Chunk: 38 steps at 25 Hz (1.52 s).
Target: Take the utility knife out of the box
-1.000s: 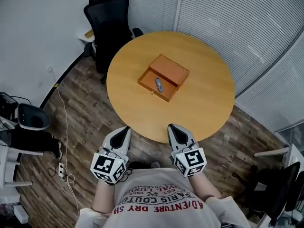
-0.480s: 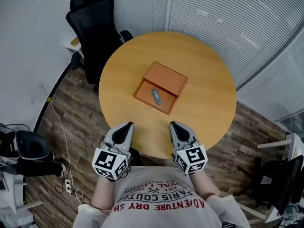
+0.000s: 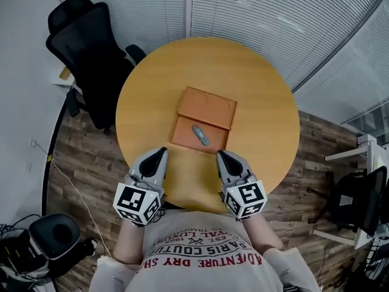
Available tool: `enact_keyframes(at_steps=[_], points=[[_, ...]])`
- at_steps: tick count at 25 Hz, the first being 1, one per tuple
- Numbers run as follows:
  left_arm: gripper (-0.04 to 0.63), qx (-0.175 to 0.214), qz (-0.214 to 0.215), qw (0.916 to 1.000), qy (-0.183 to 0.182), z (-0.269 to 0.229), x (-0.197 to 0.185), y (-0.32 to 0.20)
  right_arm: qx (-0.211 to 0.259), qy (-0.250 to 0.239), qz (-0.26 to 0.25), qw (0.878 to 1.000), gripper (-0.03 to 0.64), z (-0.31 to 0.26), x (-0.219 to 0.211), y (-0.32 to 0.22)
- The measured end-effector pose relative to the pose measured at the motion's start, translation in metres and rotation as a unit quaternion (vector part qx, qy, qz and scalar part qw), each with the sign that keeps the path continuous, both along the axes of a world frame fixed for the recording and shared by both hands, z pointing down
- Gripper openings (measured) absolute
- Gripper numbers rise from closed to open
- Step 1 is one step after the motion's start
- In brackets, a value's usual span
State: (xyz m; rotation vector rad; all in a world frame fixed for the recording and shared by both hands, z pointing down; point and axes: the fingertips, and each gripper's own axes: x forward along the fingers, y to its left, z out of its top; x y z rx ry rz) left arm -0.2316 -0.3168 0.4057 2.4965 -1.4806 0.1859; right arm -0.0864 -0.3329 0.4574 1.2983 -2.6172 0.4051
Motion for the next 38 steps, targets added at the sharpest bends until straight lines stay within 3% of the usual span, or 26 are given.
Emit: enact_keyframes(at_steps=[12, 22, 24, 31, 38], points=[[-0.005, -0.036, 0.106, 0.9937, 0.001, 0.042, -0.028, -0.056, -0.086, 0.092, 0.079, 0.989, 0.008, 0.057, -0.035, -0.037], [-0.005, -0.056, 0.135, 0.9891, 0.019, 0.065, -0.030, -0.082, -0.174, 0.191, 0.033, 0.966, 0.009, 0.130, -0.046, -0.065], [-0.005, -0.060, 0.134, 0.9891, 0.019, 0.070, -0.031, -0.087, -0.174, 0.215, 0.028, 0.960, 0.063, 0.138, -0.046, -0.075], [-0.005, -0.057, 0.131, 0.9897, -0.015, 0.084, -0.033, -0.095, -0.219, 0.274, -0.014, 0.936, 0.111, 0.182, -0.049, -0.095], [-0.005, -0.060, 0.124, 0.9904, -0.012, 0.086, -0.040, -0.102, -0.249, 0.327, -0.045, 0.910, 0.141, 0.216, -0.051, -0.113]])
